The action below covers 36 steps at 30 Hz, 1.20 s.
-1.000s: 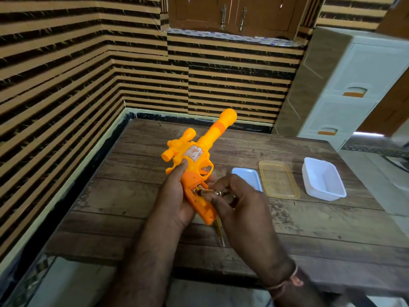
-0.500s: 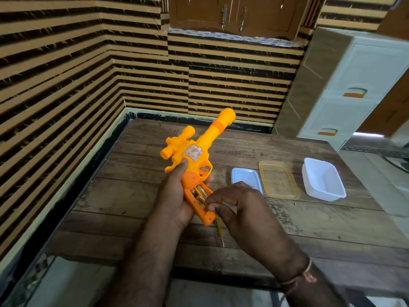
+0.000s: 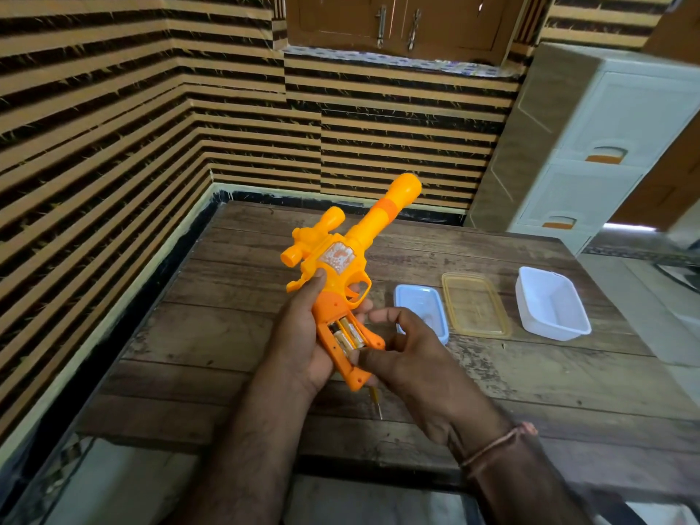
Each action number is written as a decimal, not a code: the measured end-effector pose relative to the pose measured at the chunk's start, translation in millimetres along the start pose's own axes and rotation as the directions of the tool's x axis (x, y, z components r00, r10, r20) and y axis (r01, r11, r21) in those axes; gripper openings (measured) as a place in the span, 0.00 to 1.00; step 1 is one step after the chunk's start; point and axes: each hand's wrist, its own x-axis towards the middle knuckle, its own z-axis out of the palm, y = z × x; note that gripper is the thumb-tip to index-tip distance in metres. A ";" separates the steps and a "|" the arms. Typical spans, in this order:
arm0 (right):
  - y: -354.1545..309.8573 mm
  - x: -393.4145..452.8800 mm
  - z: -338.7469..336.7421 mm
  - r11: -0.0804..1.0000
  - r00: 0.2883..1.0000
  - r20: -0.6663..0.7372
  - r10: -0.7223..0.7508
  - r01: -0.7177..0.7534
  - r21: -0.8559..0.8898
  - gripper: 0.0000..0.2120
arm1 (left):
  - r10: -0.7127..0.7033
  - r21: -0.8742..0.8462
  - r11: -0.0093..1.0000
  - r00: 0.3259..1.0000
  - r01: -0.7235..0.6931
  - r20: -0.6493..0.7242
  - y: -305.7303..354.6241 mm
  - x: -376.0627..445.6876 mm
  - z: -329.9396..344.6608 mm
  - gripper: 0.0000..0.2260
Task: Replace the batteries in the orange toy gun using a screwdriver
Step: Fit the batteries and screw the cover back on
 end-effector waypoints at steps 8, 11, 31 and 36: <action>2.5 5.0 3.2 0.989 0.997 0.000 0.076 -0.075 0.128 0.16 | -0.035 0.005 0.999 0.999 0.035 0.029 -1.9 -1.1 2.9 0.21; 3.1 5.3 7.0 0.990 0.997 -0.052 0.051 -0.044 0.135 0.17 | -0.012 -0.015 1.000 1.000 0.012 0.027 -0.7 -2.1 3.0 0.19; 7.5 22.2 -49.0 0.970 0.885 -0.417 -0.208 0.131 -0.205 0.07 | 0.075 -0.181 0.979 0.992 -0.093 -0.103 23.7 1.8 -18.6 0.18; 0.9 27.1 -26.7 0.712 0.833 -0.248 -0.494 0.223 -0.666 0.08 | 0.146 -0.140 0.976 0.980 -0.165 -0.138 32.3 2.4 -26.6 0.17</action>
